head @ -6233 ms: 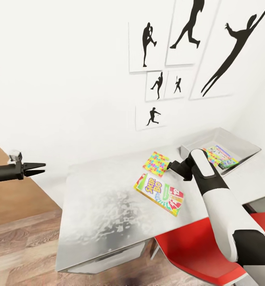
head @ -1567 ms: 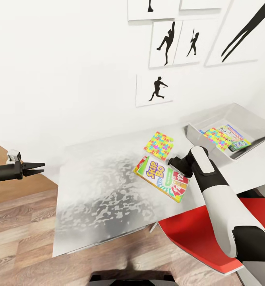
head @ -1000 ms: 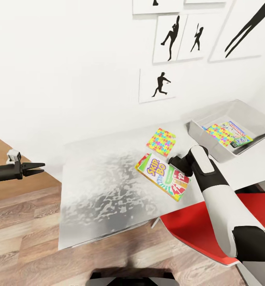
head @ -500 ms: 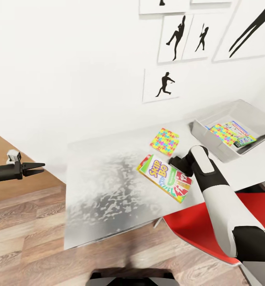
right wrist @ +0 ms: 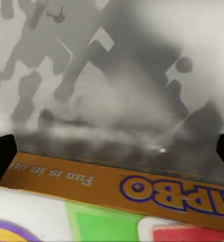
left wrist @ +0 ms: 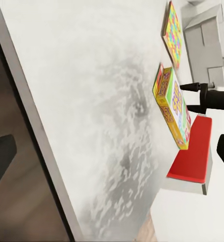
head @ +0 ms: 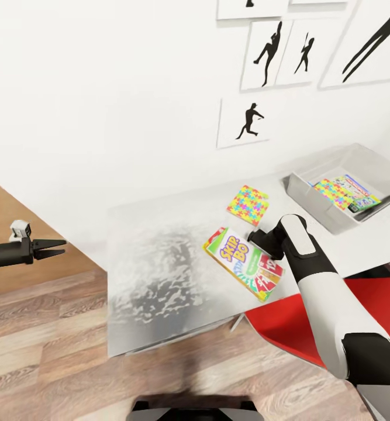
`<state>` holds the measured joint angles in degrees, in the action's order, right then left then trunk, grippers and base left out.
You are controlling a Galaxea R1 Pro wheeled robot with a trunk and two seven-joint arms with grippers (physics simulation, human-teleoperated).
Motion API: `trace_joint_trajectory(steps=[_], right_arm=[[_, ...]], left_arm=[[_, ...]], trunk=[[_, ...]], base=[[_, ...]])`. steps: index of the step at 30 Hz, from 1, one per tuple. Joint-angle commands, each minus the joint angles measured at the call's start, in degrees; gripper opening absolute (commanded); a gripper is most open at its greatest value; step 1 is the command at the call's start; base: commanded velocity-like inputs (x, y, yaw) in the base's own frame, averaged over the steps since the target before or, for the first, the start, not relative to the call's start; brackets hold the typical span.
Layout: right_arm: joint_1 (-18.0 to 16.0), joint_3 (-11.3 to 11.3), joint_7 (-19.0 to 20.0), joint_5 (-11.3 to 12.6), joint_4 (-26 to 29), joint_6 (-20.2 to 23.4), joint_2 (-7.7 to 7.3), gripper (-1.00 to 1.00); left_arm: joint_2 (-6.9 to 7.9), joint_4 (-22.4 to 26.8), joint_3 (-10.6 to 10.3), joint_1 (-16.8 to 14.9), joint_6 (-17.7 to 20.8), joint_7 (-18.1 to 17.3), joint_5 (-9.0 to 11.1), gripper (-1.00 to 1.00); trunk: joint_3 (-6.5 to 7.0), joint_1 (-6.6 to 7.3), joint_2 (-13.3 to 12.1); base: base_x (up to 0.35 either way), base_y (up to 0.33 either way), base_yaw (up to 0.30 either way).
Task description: Put all the toys in the child's room - the three board games (two on the bed and one on the table), the two jigsaw puzzles on the table, and the tennis ball on the table - inside the toy box on the table in the child's room.
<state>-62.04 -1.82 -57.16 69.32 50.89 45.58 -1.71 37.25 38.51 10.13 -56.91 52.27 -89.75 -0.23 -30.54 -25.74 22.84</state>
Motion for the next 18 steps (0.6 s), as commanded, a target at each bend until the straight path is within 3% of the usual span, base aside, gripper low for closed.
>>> trace_joint_trajectory(steps=[1,18], right_arm=[[-0.01,-0.15,-0.50,0.85,-0.70,0.19,-0.05,1.00],[-0.01,-0.26,-0.50,0.90,-0.78,0.21,-0.05,1.00]], left_arm=[[0.01,-0.01,-0.02,-0.04,0.59,-0.25,-0.07,1.00],[0.01,-0.01,-0.05,-0.04,0.55,-0.25,-0.12,1.00]], trunk=[[-0.10,-0.04,0.08],[-0.10,-0.04,0.08]], base=[[-0.045,0.026,0.000],[-0.088,0.083,0.000]])
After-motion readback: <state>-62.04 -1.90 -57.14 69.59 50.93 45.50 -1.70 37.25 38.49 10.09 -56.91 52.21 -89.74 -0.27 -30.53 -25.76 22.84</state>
